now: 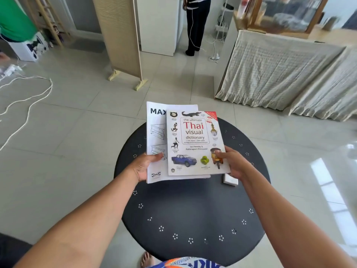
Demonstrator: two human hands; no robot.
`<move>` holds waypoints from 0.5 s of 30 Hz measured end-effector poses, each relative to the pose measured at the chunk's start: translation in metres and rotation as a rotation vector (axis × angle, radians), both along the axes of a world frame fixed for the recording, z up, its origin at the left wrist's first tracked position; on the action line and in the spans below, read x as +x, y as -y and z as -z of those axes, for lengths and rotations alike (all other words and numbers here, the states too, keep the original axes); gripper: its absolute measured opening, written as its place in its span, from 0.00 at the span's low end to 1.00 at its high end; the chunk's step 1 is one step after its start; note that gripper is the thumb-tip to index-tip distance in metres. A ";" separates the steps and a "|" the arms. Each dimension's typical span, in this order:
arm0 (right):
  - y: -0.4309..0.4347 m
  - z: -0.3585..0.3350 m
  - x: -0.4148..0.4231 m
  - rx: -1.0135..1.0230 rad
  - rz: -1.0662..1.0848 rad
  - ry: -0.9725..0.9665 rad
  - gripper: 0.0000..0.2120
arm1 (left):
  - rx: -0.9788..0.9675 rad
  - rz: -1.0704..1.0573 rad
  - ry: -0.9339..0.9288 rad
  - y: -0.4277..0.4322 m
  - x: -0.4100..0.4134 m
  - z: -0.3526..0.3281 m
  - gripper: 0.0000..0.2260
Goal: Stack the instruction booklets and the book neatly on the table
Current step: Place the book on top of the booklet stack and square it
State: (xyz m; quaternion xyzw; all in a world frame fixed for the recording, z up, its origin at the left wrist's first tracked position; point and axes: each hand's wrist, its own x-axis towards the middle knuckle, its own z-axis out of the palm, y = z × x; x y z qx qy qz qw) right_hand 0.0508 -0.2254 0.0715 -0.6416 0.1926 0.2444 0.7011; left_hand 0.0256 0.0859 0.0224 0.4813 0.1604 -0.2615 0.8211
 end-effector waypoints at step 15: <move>-0.021 0.004 0.004 0.180 -0.014 0.051 0.23 | 0.196 -0.011 0.073 0.036 0.015 -0.035 0.20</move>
